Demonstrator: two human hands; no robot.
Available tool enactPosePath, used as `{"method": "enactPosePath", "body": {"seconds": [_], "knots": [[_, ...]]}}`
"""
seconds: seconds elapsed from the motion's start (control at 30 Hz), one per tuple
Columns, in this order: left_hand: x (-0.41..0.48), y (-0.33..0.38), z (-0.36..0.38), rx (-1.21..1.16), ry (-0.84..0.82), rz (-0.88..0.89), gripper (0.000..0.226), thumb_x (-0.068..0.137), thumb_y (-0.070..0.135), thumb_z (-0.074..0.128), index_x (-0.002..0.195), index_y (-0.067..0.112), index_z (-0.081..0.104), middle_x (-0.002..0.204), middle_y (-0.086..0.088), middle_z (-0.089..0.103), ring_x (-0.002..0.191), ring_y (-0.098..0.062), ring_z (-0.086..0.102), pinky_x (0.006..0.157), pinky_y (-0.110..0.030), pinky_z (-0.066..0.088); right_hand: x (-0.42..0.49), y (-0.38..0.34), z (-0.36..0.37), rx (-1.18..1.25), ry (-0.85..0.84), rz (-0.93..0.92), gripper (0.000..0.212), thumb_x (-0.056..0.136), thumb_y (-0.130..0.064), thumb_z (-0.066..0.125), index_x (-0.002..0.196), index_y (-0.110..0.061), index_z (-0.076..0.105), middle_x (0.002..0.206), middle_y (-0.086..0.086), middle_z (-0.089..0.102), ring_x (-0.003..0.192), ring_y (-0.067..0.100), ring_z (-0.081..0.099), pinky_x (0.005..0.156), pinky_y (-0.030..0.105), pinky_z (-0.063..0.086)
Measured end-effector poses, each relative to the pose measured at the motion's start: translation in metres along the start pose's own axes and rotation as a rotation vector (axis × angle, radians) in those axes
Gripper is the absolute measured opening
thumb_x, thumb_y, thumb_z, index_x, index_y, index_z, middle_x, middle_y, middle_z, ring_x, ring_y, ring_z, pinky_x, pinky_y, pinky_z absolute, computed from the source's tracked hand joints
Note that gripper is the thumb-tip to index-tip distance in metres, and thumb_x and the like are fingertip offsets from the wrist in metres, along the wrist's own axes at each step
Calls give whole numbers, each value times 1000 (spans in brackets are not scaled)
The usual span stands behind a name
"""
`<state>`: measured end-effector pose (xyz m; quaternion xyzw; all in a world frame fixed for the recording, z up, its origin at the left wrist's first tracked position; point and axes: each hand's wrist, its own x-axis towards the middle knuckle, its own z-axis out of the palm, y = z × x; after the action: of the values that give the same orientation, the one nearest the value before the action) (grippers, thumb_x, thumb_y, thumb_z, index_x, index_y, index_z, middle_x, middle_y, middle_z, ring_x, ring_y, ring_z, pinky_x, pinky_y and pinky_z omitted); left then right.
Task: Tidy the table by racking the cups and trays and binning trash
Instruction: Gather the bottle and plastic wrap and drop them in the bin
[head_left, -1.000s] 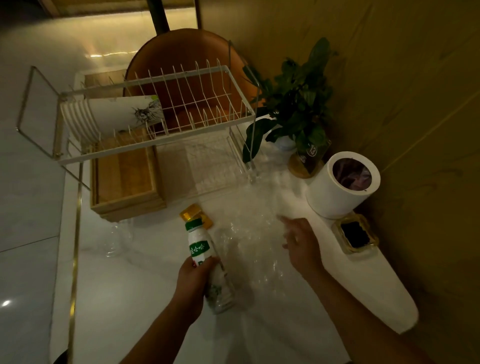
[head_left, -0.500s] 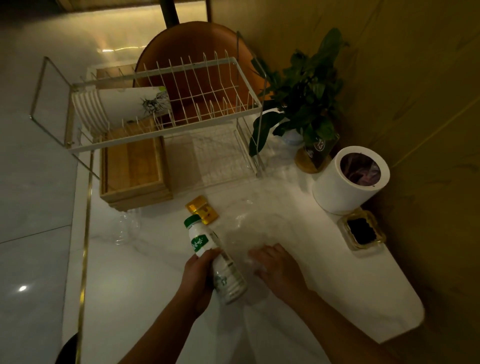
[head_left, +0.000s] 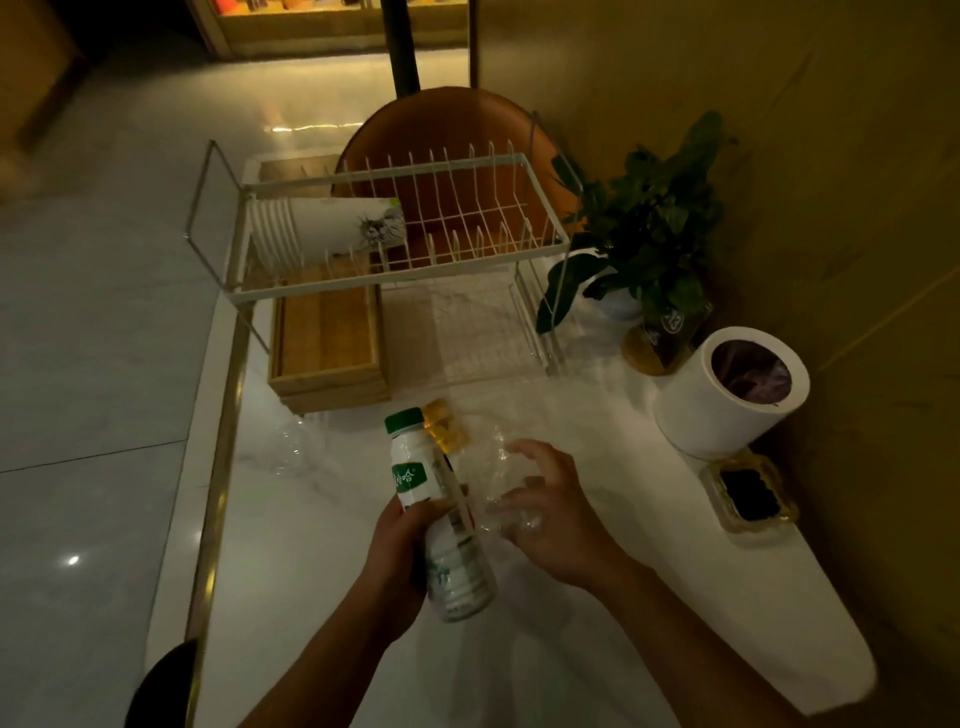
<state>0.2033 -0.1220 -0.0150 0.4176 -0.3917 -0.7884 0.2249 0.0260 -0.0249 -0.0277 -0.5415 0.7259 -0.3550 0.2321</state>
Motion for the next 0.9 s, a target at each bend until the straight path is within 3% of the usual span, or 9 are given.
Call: {"method": "enactPosePath", "body": {"seconds": [0.07, 0.13, 0.27, 0.33, 0.43, 0.5, 0.67, 0.8, 0.9], "knots": [[-10, 5, -9, -5, -19, 17, 42, 75, 22, 69, 114, 8, 66, 110, -26, 70, 95, -38, 71, 76, -44, 59, 0, -11, 0, 64, -70, 1, 16, 72, -31, 82, 87, -26, 77, 157, -28, 10, 146, 0, 11, 113, 18, 29], [-20, 10, -18, -6, -39, 30, 46, 76, 21, 67, 120, 6, 63, 111, -27, 69, 98, -40, 70, 78, -45, 59, 2, -30, 1, 154, -156, -14, 21, 70, -28, 82, 89, -33, 73, 160, -27, 8, 144, -9, 15, 108, 12, 33], [-44, 25, -41, -34, -92, 52, 43, 77, 21, 64, 117, 7, 65, 103, -23, 71, 90, -34, 71, 74, -42, 59, 5, -71, 16, 170, -175, 61, 64, 65, -32, 81, 114, -58, 48, 140, -29, 41, 123, -19, 42, 91, 10, 44], [-56, 32, -57, -53, -97, 55, 42, 74, 22, 67, 114, 10, 68, 102, -22, 71, 90, -34, 69, 77, -45, 59, 3, -86, 30, 130, -168, 100, 71, 68, -31, 79, 122, -61, 44, 127, -33, 52, 113, -16, 50, 85, 4, 44], [-75, 39, -86, -71, -98, 47, 61, 66, 28, 75, 122, 9, 63, 120, -24, 68, 104, -40, 66, 96, -58, 50, 1, -103, 47, -25, -125, 93, 63, 75, -18, 71, 130, -43, 55, 126, -23, 59, 112, -4, 57, 91, 8, 44], [-88, 40, -110, -89, -87, 50, 70, 64, 30, 76, 129, 11, 57, 125, -20, 67, 115, -40, 64, 99, -61, 50, -2, -116, 55, -92, -93, 97, 59, 74, -15, 69, 129, -37, 59, 125, -16, 64, 109, 3, 60, 91, 14, 47], [-113, 41, -169, -64, 36, 59, 66, 65, 28, 79, 125, 10, 57, 120, -23, 68, 111, -43, 65, 89, -56, 57, -12, -150, 80, -162, -43, 127, 55, 71, -13, 69, 122, -33, 65, 119, -9, 69, 105, 7, 64, 86, 13, 46], [-131, 35, -208, 193, 211, 64, 32, 83, 21, 74, 111, 12, 61, 101, -19, 73, 88, -33, 73, 70, -42, 60, -20, -177, 99, -189, -16, 153, 52, 69, -11, 67, 116, -33, 67, 116, -8, 71, 102, 9, 66, 84, 16, 47], [-148, 33, -231, 324, 301, 111, 24, 84, 18, 74, 103, 10, 62, 87, -14, 74, 78, -30, 74, 63, -34, 59, -22, -195, 113, -205, -38, 135, 52, 68, -11, 66, 115, -33, 67, 115, -7, 71, 100, 12, 66, 84, 21, 50]]}}
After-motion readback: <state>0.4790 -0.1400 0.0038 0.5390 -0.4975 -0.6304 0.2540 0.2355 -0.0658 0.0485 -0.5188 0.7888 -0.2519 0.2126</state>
